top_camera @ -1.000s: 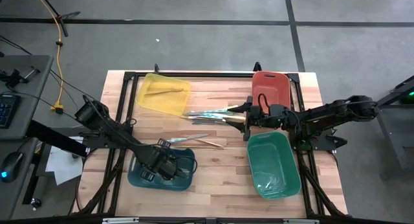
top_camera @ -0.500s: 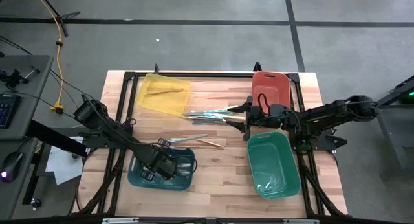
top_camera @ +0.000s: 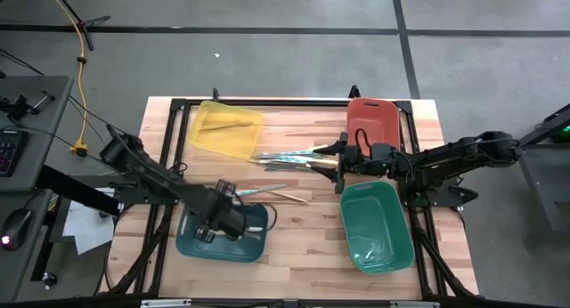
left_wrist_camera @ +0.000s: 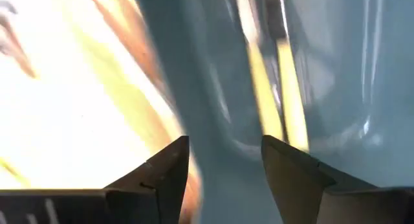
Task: Sort silverware by color (type)
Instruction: Put the yellow knife into the blue bin
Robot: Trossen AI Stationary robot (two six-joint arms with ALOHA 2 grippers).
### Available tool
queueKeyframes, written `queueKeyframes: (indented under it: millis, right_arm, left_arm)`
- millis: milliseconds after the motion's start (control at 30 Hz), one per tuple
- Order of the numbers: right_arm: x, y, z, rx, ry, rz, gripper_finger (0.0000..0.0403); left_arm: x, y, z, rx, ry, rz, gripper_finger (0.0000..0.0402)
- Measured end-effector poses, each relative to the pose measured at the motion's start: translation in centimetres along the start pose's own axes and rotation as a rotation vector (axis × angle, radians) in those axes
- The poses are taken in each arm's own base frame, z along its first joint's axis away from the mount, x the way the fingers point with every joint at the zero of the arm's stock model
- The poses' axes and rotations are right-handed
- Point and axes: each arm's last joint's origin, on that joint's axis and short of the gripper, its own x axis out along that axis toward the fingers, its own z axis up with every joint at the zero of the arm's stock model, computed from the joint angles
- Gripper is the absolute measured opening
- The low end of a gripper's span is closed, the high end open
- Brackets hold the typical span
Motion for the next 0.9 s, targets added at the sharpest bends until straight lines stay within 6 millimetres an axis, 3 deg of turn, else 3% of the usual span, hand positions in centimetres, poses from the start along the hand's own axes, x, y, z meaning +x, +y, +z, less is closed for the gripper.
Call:
queueKeyframes:
  millis: [200,367,467,633,767,900]
  right_arm:
    - [0.0,0.0,-0.1,0.000,0.008,0.000,0.0242]
    - [0.0,0.0,-0.1,-0.001,0.008,0.000,0.0242]
    - [0.0,0.0,-0.1,-0.001,0.007,0.000,0.0242]
    - [0.0,0.0,-0.1,-0.001,0.006,0.000,0.0242]
    - [0.0,0.0,-0.1,-0.007,0.006,0.000,0.0242]
    - [0.0,0.0,0.0,-0.009,0.003,0.000,0.0242]
  left_arm:
    - [-4.8,3.7,-3.0,-0.168,-0.447,0.104,0.0186]
    - [-5.8,6.0,-6.3,-0.241,-0.844,0.180,0.0186]
    - [-4.7,6.7,-7.4,-0.250,-1.069,0.228,0.0186]
    - [-0.9,7.0,-8.1,-0.229,-1.351,0.270,0.0186]
    - [2.5,7.1,-8.5,-0.264,-1.495,0.341,0.0186]
    - [4.6,7.4,-9.3,-0.342,-1.601,0.374,0.0186]
